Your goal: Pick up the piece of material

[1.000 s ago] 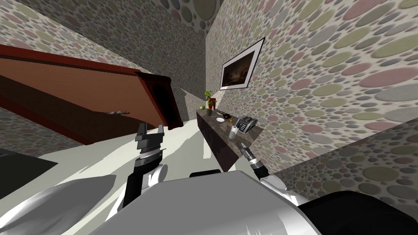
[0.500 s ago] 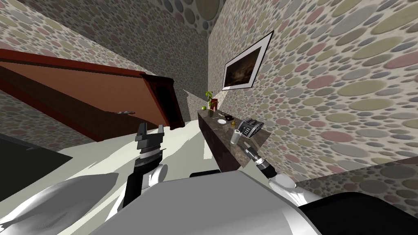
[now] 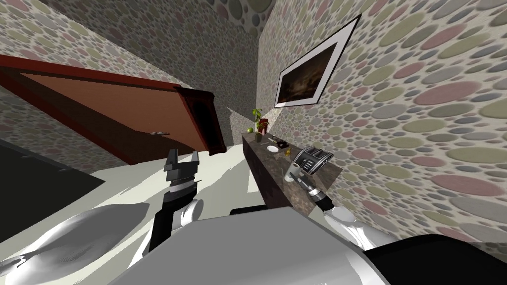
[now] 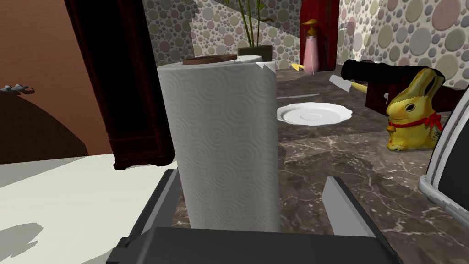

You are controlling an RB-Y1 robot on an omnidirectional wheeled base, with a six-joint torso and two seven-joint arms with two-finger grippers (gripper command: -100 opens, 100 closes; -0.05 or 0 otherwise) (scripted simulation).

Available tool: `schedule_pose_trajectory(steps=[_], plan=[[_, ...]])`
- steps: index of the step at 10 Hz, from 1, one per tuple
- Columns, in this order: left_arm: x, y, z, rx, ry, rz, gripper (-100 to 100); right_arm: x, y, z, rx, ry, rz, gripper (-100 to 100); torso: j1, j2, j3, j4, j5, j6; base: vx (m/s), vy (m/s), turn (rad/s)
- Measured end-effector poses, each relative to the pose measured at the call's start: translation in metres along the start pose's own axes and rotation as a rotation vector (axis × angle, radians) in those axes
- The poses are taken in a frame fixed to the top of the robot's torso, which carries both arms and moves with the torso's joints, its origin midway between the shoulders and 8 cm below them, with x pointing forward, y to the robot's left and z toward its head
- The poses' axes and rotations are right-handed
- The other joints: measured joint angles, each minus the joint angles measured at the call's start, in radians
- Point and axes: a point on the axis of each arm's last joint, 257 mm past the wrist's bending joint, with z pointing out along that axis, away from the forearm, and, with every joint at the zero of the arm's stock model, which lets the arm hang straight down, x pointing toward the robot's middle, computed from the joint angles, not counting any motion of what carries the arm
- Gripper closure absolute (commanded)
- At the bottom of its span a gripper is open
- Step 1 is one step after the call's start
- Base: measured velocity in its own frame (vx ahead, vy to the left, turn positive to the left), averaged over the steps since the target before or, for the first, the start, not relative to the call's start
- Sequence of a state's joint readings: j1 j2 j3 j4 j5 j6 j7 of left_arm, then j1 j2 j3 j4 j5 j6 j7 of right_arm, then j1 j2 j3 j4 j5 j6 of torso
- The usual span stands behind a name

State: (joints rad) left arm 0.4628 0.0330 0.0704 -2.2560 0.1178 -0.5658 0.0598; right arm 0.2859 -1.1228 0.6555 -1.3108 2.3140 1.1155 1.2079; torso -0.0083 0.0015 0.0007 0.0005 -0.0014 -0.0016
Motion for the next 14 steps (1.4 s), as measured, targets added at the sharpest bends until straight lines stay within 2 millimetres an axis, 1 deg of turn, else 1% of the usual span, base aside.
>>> schedule_pose_trajectory(steps=[1,2,3,6,9,10,14], plan=[[0.0,0.0,0.0,0.0,0.0,0.0,0,-0.002,0.012,0.011,-0.047,0.017,0.04,-100,-0.007,0.002,0.001,0.001,-0.002,0.002,-0.066,-0.063,0.174],[0.0,0.0,0.0,0.0,0.0,0.0,0,-0.006,0.025,0.022,-0.09,0.029,0.086,-100,0.0,-0.001,0.0,0.0,-0.001,0.002,0.004,0.006,-0.015],[0.0,0.0,0.0,-0.001,0.0,0.0,0,-0.01,0.03,0.025,-0.125,0.031,0.147,-100,0.005,-0.004,-0.002,-0.001,0.0,0.003,0.022,0.023,-0.073],[0.0,0.0,0.0,0.0,0.0,0.0,0,-0.025,0.051,0.02,-0.227,0.01,0.299,-100,0.008,-0.004,-0.003,-0.001,0.001,0.002,0.003,0.003,-0.01],[0.0,0.0,0.0,0.0,0.0,0.0,0,-0.023,0.069,0.018,-0.298,0.043,0.372,-100,0.007,-0.004,-0.003,-0.001,0.0,0.003,0.0,0.0,0.0],[0.0,0.0,0.0,0.0,0.0,0.0,0,-0.023,0.07,0.017,-0.301,0.045,0.375,100,0.007,-0.004,-0.003,-0.001,0.0,0.003,0.0,0.0,0.0],[0.0,0.0,0.0,0.0,0.0,0.0,0,-0.022,0.07,0.018,-0.299,0.046,0.37,100,0.008,-0.005,-0.003,-0.002,0.0,0.003,0.0,0.0,0.0]])
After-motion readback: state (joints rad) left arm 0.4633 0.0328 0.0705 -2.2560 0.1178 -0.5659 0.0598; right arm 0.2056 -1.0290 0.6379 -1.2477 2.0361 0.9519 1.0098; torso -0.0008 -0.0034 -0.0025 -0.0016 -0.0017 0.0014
